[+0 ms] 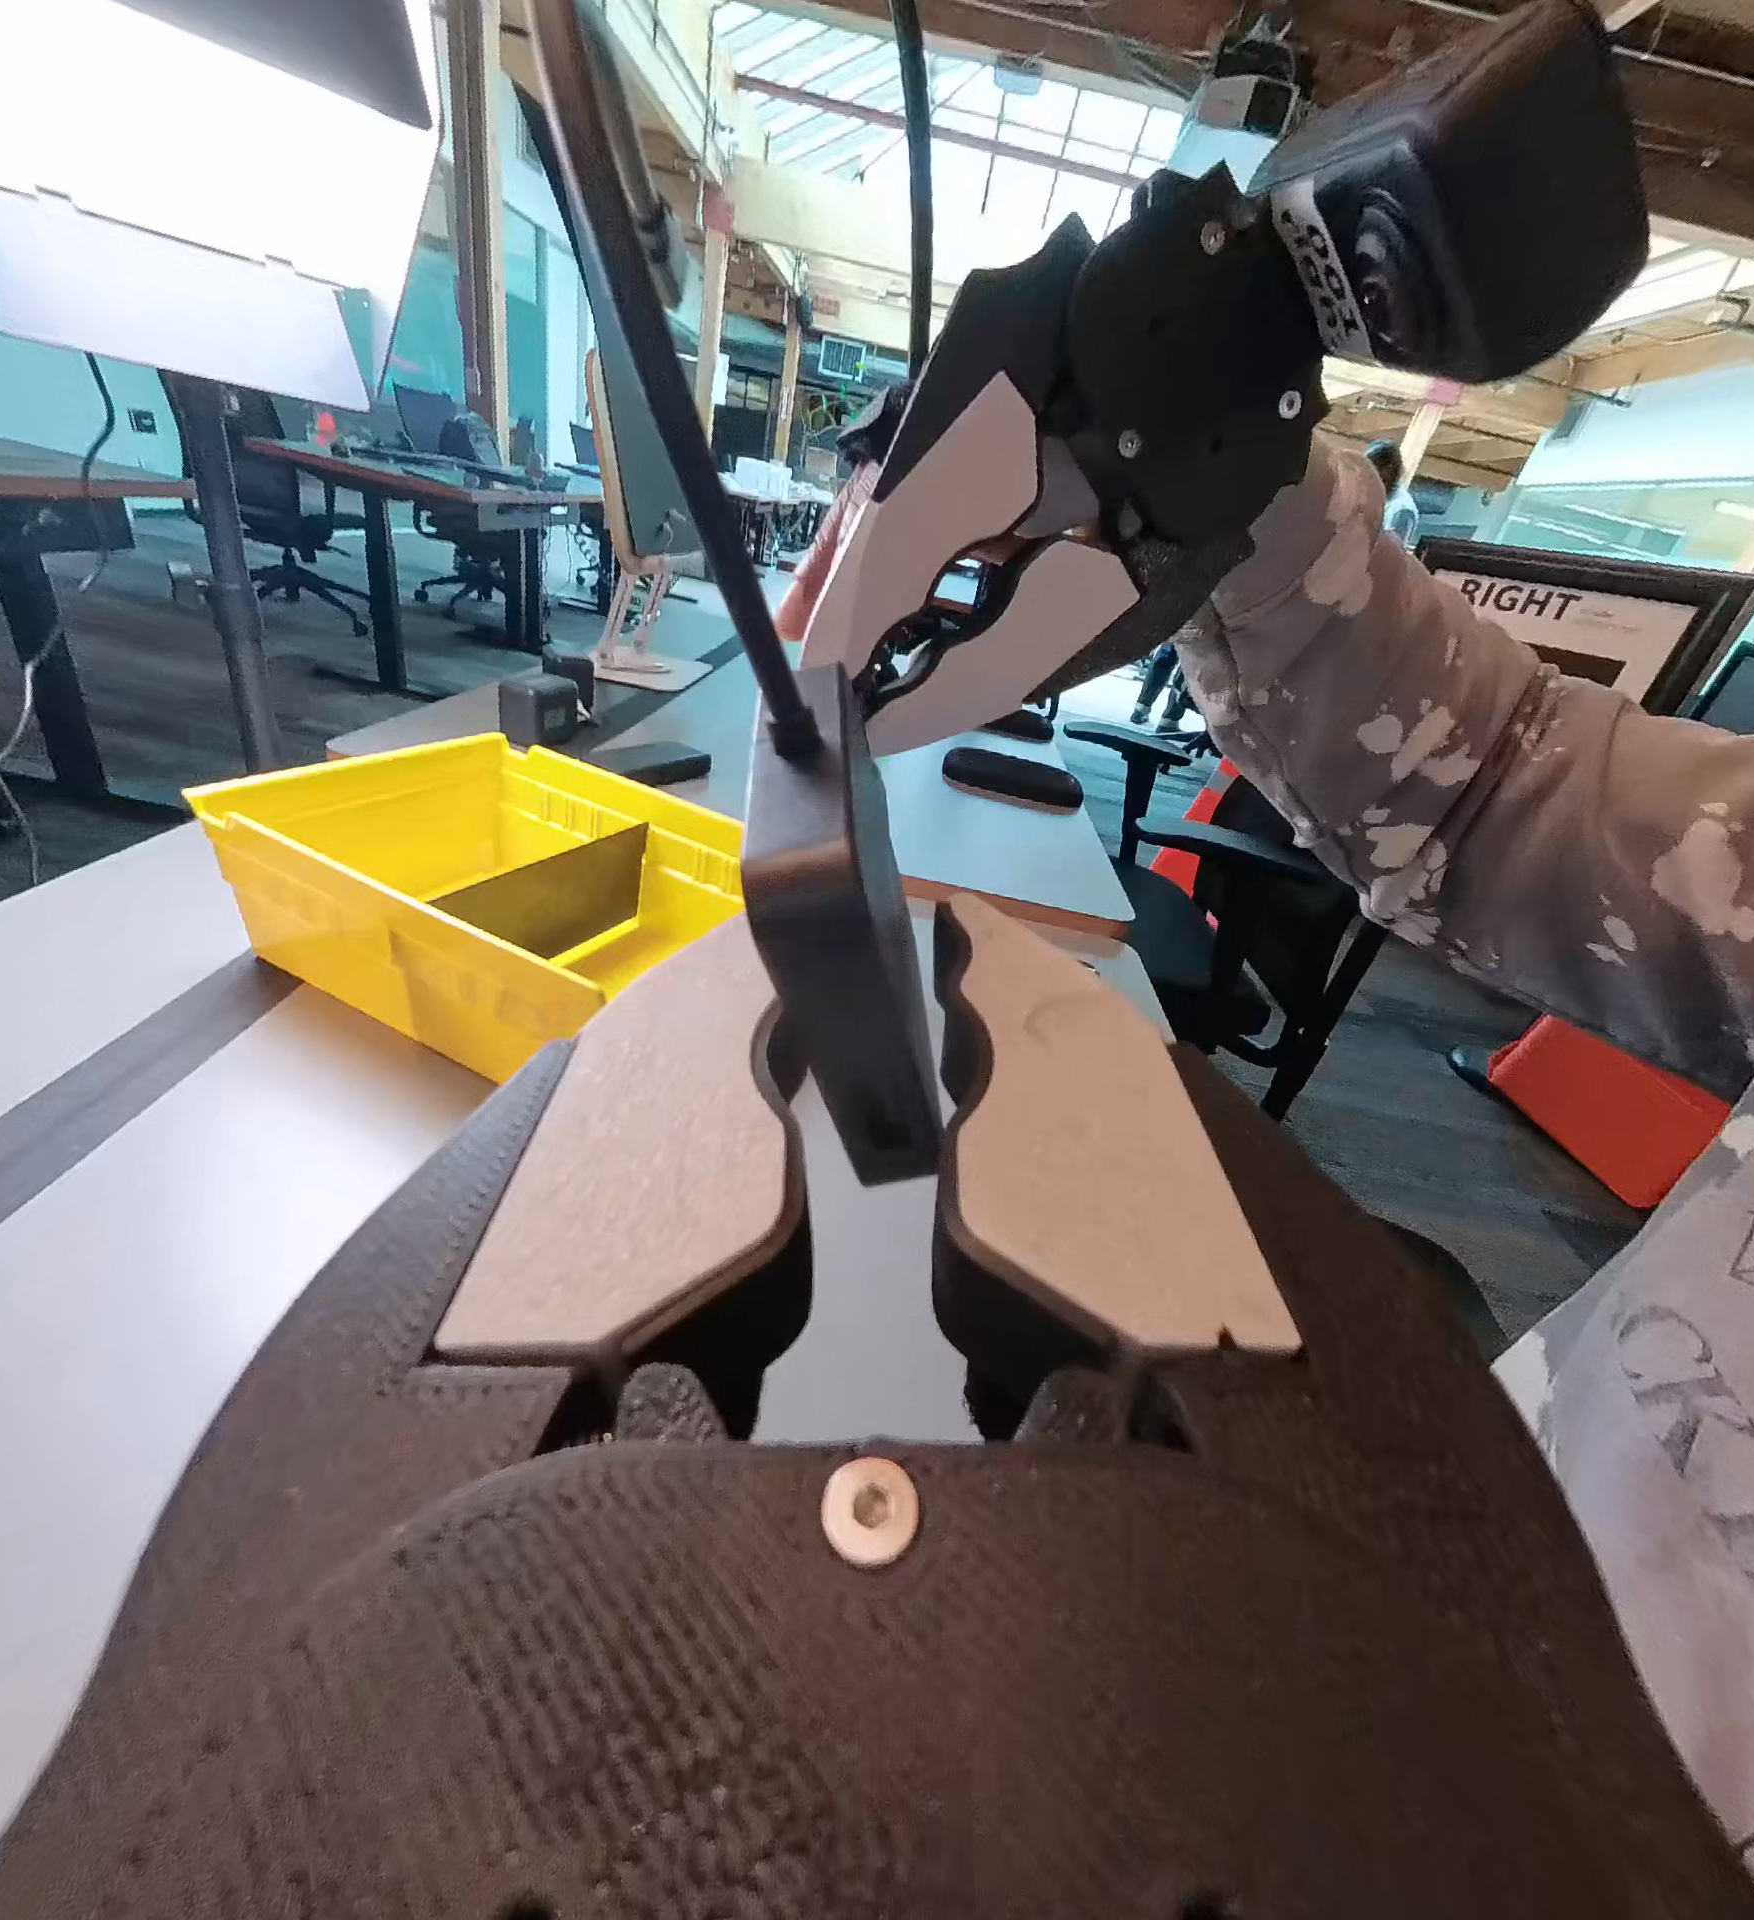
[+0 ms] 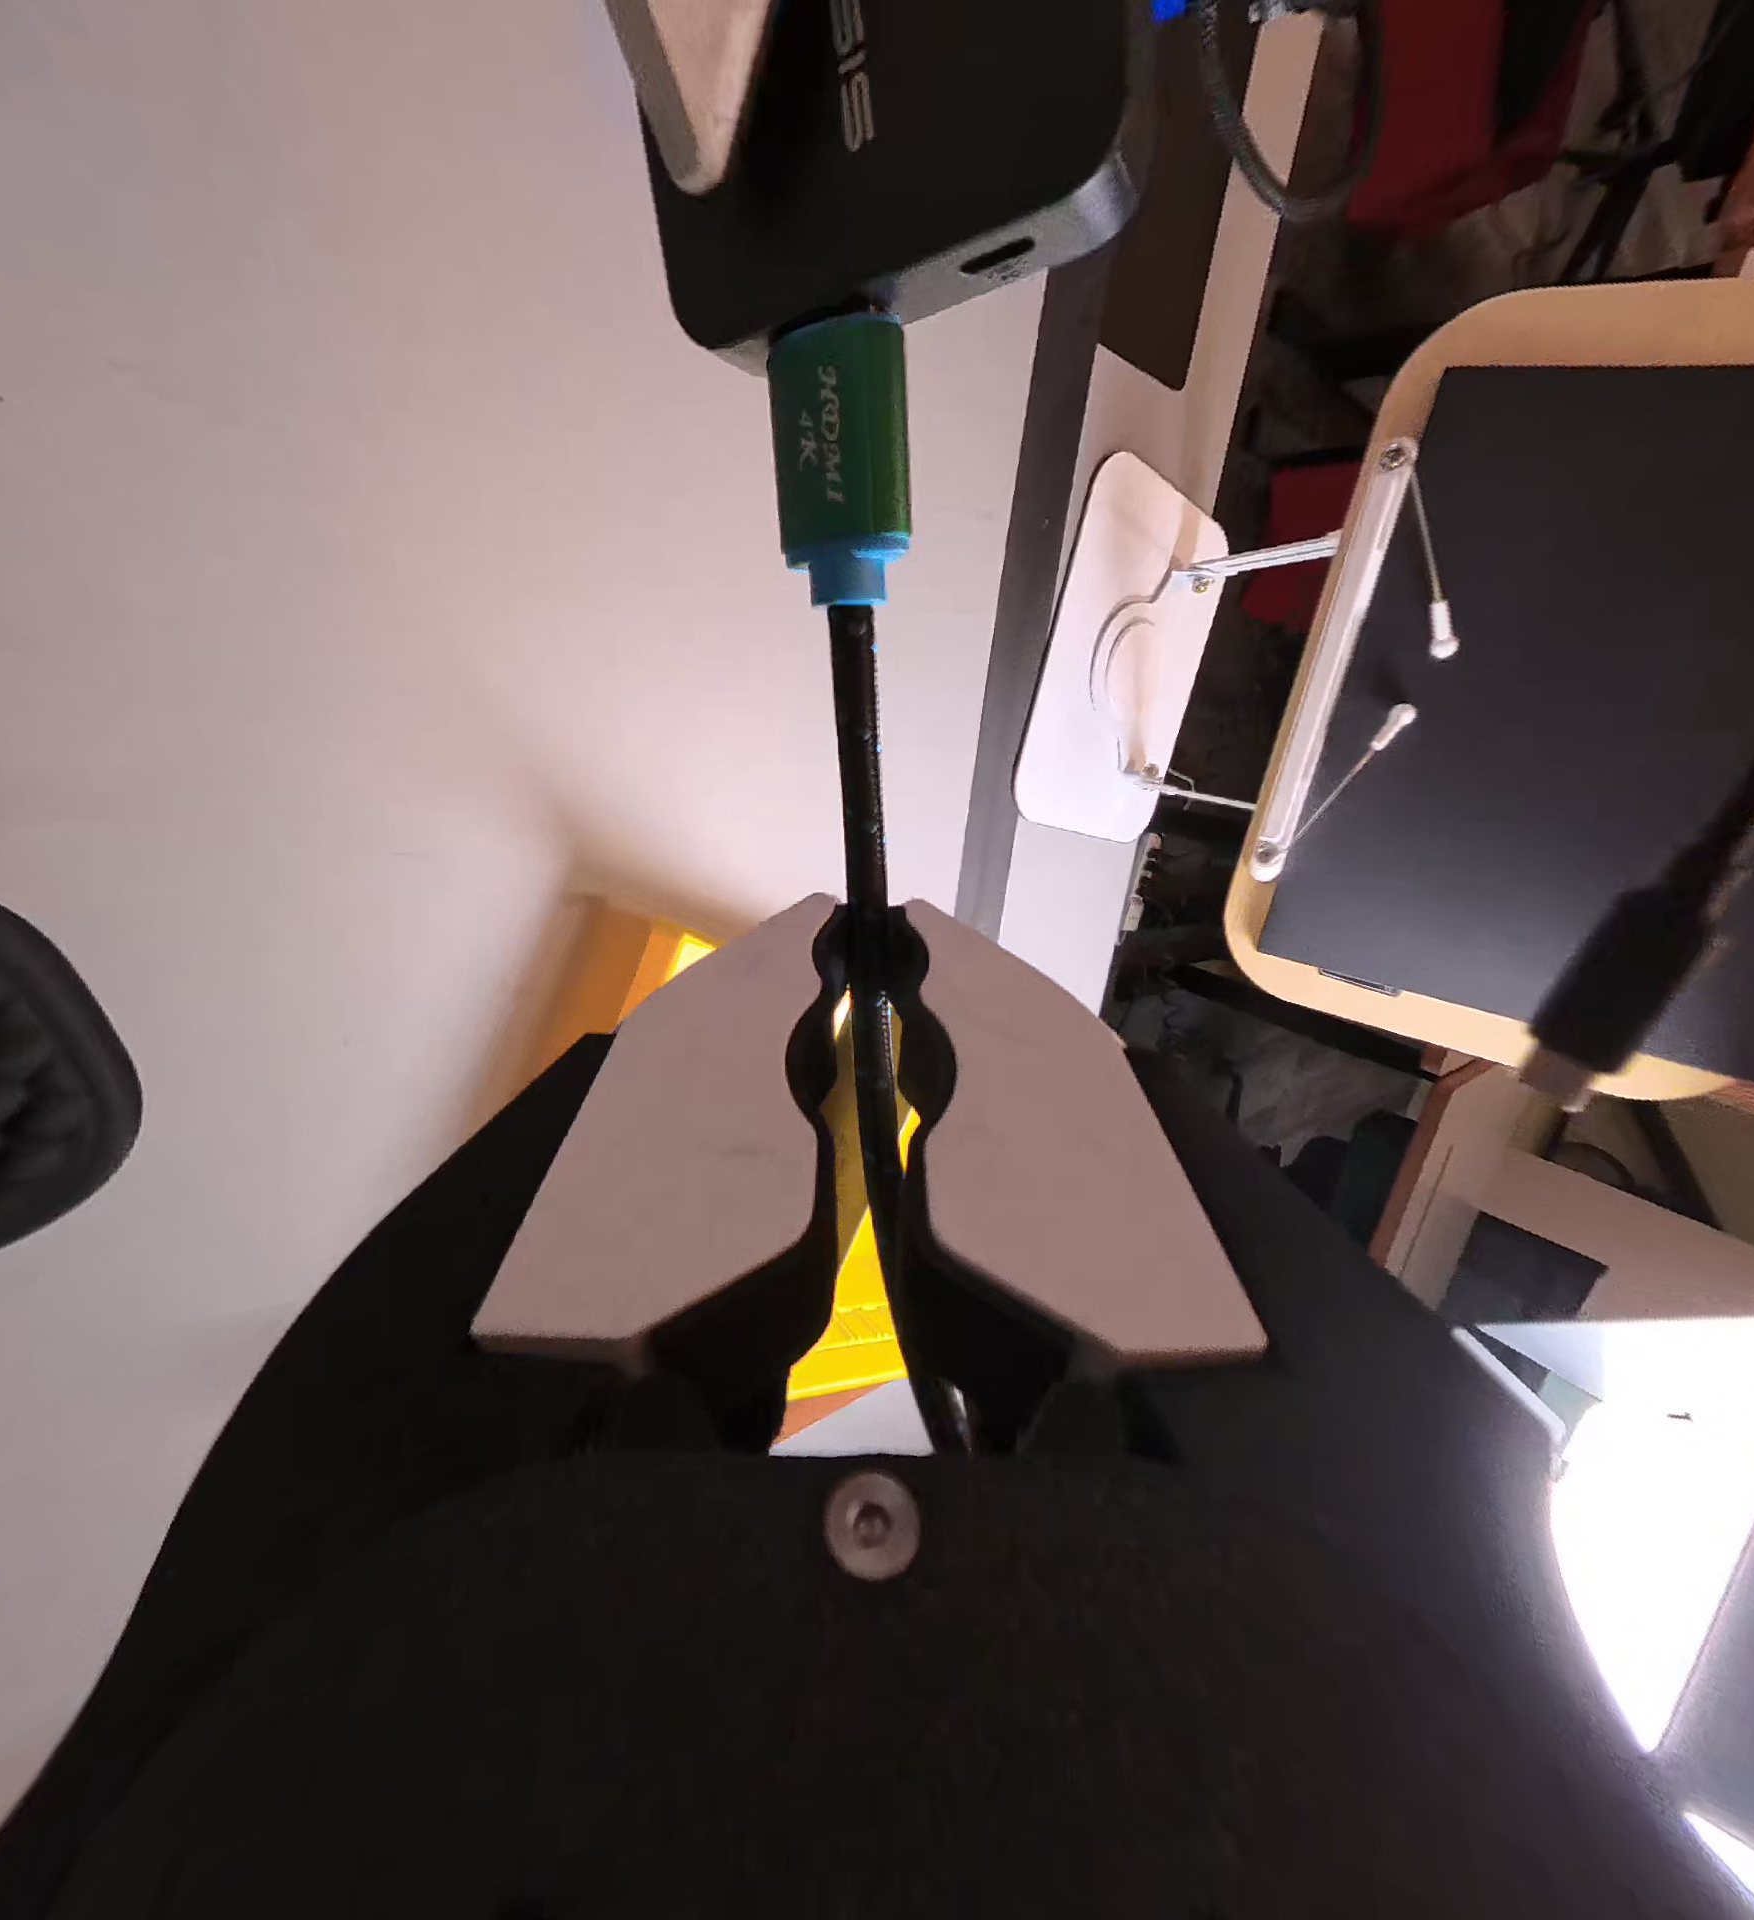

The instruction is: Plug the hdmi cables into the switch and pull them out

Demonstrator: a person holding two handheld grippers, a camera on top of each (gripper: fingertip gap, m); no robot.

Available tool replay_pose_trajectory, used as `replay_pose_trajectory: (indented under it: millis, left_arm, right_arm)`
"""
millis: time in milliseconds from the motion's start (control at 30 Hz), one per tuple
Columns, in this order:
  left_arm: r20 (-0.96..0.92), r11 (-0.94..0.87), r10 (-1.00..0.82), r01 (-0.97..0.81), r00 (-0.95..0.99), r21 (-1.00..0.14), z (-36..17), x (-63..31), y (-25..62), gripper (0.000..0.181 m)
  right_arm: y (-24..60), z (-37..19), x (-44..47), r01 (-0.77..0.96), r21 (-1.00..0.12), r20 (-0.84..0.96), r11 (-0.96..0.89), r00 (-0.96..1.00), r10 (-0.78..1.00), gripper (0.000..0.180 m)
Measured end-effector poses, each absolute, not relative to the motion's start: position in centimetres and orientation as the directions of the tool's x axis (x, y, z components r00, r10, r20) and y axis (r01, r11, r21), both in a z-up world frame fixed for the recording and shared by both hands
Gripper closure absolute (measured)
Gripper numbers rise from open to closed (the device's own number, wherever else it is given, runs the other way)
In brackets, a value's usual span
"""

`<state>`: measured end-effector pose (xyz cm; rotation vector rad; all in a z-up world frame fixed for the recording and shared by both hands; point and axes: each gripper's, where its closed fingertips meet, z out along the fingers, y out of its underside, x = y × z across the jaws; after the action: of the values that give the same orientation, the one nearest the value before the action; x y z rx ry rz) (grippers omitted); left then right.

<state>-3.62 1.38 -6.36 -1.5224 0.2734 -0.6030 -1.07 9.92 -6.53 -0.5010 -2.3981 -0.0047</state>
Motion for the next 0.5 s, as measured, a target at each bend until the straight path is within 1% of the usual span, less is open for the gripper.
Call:
replay_pose_trajectory:
  millis: [33,100,167,233,300,333,400,433,500]
  left_arm:
    - [0.210,-0.067,-0.519,0.205,0.828,-0.976,-6.6,-3.6,1.6,0.163]
    - [0.222,-0.067,-0.506,0.218,0.833,-0.974,-7.0,-3.9,2.0,0.166]
    - [0.222,-0.038,-0.499,0.235,0.838,-0.971,-6.9,-4.3,2.1,0.166]
    - [0.244,-0.002,-0.485,0.278,0.840,-0.961,-6.6,-5.0,2.1,0.166]
    - [0.290,0.027,-0.495,0.348,0.819,-0.937,-6.1,-5.6,2.0,0.166]
    - [0.312,0.035,-0.507,0.380,0.804,-0.924,-5.9,-5.8,2.0,0.166]
    - [0.336,0.058,-0.520,0.425,0.785,-0.903,-5.5,-6.2,1.9,0.166]
    - [0.347,0.066,-0.527,0.445,0.776,-0.893,-5.4,-6.4,1.8,0.166]
    - [0.359,0.076,-0.535,0.466,0.765,-0.881,-5.1,-6.5,1.7,0.166]
  right_arm:
    - [10.1,-6.8,-1.1,0.355,-0.117,0.631,0.928,-0.695,0.345,0.173]
    - [10.3,-6.8,-1.5,0.346,-0.117,0.667,0.931,-0.667,0.332,0.173]
    - [10.0,-6.2,-2.1,0.317,-0.168,0.726,0.934,-0.601,0.334,0.172]
    - [7.7,-4.4,-2.5,0.201,-0.315,0.779,0.927,-0.503,0.374,0.162]
    - [3.9,-1.8,-1.9,-0.019,-0.511,0.796,0.859,-0.387,0.465,0.155]
    - [2.2,-0.7,-1.1,-0.123,-0.625,0.751,0.771,-0.364,0.551,0.155]
    - [-0.1,0.1,0.4,-0.264,-0.822,0.569,0.505,-0.398,0.719,0.155]
    - [-0.4,0.1,0.7,-0.303,-0.883,0.463,0.360,-0.422,0.780,0.155]
    - [0.6,-1.0,0.4,-0.325,-0.941,0.239,0.091,-0.452,0.859,0.156]
